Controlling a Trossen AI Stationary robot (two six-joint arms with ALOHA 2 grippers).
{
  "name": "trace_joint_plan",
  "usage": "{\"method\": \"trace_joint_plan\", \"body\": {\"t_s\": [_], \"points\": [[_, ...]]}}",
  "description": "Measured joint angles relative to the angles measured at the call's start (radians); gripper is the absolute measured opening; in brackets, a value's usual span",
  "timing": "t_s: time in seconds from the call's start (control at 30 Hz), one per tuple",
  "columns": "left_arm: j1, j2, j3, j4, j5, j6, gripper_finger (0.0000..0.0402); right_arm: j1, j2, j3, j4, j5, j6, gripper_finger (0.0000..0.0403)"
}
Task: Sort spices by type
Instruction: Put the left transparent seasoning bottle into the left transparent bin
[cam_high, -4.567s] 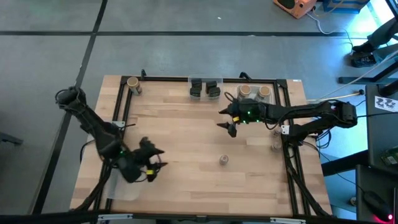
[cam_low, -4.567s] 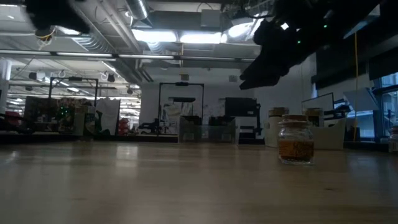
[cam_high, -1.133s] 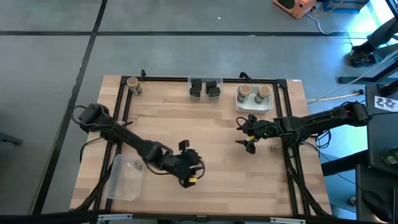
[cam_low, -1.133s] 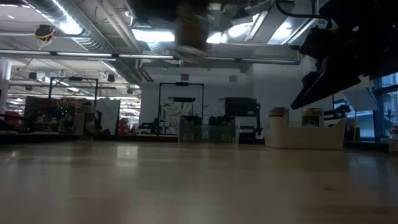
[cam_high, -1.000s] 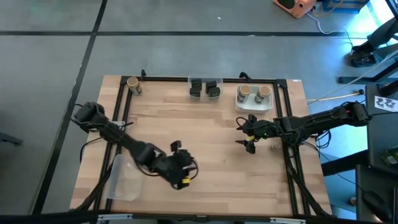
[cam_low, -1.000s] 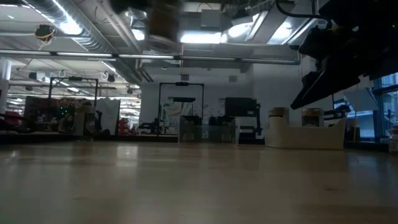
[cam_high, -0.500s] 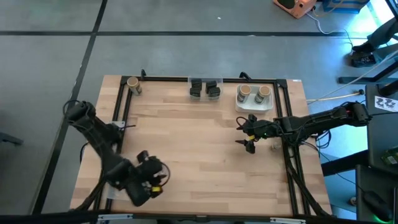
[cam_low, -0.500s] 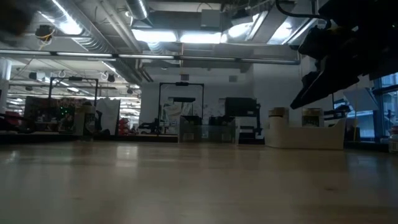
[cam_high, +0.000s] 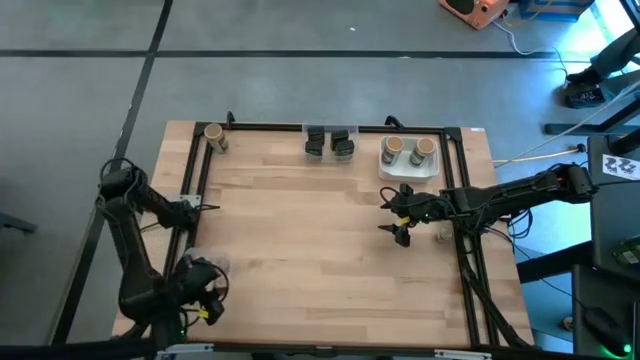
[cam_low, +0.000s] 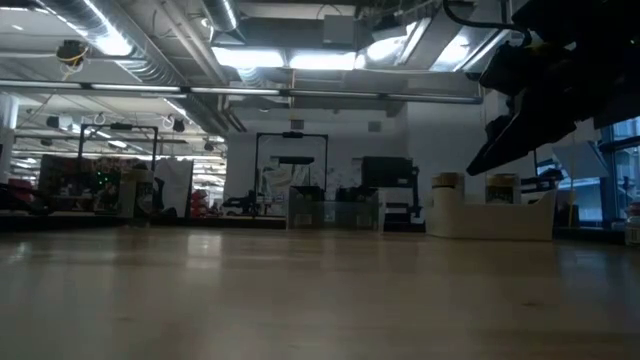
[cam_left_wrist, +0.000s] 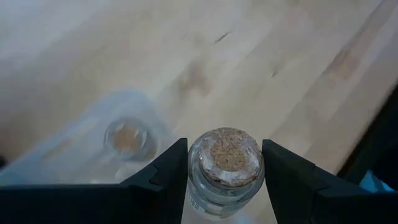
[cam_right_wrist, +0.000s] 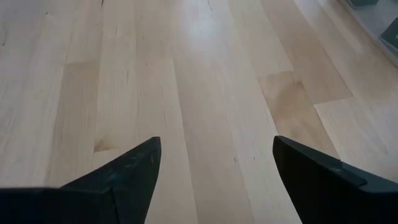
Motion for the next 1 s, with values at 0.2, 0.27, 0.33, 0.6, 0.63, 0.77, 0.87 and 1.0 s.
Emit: {"method": "trace_joint_plan", "body": {"t_s": [0.2, 0.27, 0.33, 0.6, 0.63, 0.77, 0.87, 1.0], "points": [[-0.054, 0.009, -0.100, 0.061, 0.096, -0.106, 0.0159, 0.000, 0.000, 0.000, -0.001, 0.000, 0.000, 0.0308], [-0.065, 0.009, -0.125, 0.091, 0.097, -0.129, 0.0160, 0.000, 0.000, 0.000, -0.001, 0.000, 0.000, 0.0308], [-0.074, 0.009, -0.150, 0.136, 0.097, -0.144, 0.0161, 0.000, 0.000, 0.000, 0.000, 0.000, 0.000, 0.0308], [-0.075, 0.009, -0.231, 0.240, 0.097, -0.130, 0.0160, 0.000, 0.000, 0.000, -0.001, 0.000, -0.003, 0.0308], [-0.075, 0.009, -0.235, 0.240, 0.097, -0.128, 0.0161, 0.000, 0.000, 0.000, -0.001, 0.000, -0.003, 0.0308], [-0.075, 0.009, -0.244, 0.239, 0.096, -0.113, 0.0162, 0.000, 0.000, 0.000, -0.001, 0.002, -0.003, 0.0308], [-0.075, 0.011, -0.269, 0.267, 0.096, -0.110, 0.0163, 0.000, 0.000, 0.000, -0.002, 0.027, -0.003, 0.0308], [-0.074, 0.022, -0.302, 0.326, 0.084, -0.090, 0.0163, 0.000, 0.000, 0.000, -0.001, 0.033, -0.003, 0.0308]]}}
